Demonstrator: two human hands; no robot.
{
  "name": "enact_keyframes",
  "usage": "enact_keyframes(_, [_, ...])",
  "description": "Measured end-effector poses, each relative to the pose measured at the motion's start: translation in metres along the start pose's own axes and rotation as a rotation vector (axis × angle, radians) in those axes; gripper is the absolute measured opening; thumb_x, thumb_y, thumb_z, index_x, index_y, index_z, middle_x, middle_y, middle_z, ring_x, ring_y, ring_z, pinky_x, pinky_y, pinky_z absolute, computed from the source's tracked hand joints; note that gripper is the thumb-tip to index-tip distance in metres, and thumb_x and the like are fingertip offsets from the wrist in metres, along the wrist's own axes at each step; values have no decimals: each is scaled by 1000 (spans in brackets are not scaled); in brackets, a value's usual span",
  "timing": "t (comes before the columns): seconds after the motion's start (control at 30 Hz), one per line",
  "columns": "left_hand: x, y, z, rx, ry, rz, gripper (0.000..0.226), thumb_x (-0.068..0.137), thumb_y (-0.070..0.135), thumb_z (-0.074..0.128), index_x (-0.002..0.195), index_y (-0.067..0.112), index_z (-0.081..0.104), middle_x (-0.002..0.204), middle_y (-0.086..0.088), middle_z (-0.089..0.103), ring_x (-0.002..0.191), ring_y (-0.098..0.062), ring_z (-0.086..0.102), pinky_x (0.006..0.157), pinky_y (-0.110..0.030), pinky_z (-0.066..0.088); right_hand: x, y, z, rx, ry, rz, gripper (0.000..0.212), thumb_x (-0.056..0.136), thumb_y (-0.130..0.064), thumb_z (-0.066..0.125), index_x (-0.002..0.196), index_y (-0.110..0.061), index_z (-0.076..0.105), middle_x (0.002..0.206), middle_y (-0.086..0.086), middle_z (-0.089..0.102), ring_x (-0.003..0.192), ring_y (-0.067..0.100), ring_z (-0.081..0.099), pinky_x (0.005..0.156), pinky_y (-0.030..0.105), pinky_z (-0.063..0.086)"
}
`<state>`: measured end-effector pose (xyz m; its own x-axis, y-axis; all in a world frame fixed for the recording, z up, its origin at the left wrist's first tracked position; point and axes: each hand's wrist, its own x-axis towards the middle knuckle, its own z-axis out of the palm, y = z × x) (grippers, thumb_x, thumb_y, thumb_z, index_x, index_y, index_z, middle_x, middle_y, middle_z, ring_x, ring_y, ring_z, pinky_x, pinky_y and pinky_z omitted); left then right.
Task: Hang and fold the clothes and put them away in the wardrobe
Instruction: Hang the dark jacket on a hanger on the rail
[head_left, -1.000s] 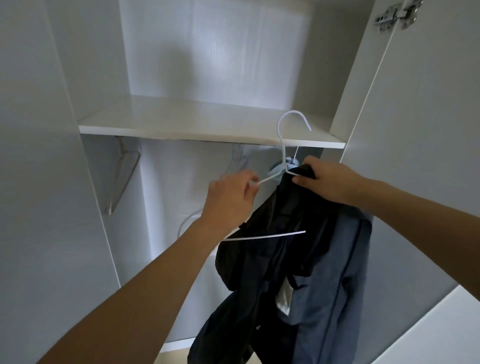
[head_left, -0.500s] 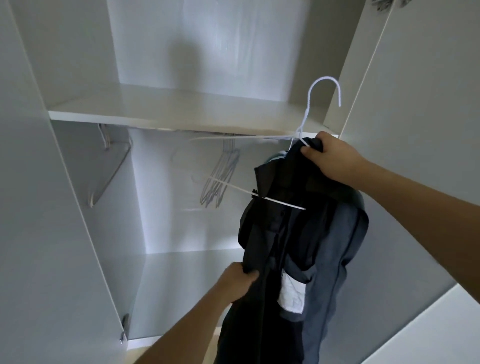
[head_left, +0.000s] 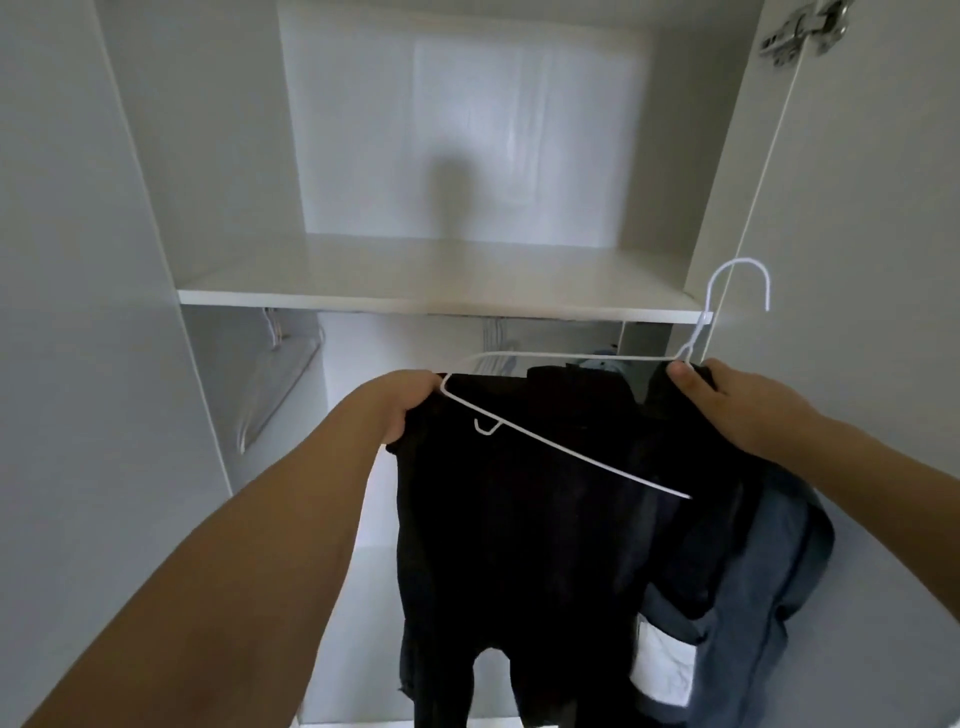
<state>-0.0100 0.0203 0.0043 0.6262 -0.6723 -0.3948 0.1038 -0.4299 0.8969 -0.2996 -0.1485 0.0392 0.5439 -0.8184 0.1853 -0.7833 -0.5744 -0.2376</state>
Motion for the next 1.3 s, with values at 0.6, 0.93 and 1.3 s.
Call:
enact_keyframes(0.6, [-28, 48, -16, 815, 345, 232, 29, 94, 3, 35, 67, 8, 42, 69, -7, 42, 67, -21, 44, 69, -31, 40, 18, -59, 35, 349, -267, 134, 72, 93, -63, 30, 144, -13, 39, 142, 19, 44, 126, 36, 45, 108, 39, 33])
enact_keyframes(0.93, [-23, 40, -24, 183, 259, 47, 22, 97, 7, 42, 77, 7, 48, 101, -14, 52, 91, -27, 50, 81, -32, 43, 32, -77, 35, 250, -241, 78, 69, 87, -61, 49, 136, -12, 49, 137, 13, 49, 115, 31, 51, 98, 34, 40])
enact_keyframes(1.3, [-35, 44, 21, 352, -73, 249, 35, 98, 32, 48, 119, 7, 61, 124, -14, 60, 112, -31, 57, 101, -41, 45, 27, -91, 35, 197, -18, -42, 60, 85, -70, 40, 95, -21, 73, 101, 6, 66, 90, 24, 58, 81, 31, 46])
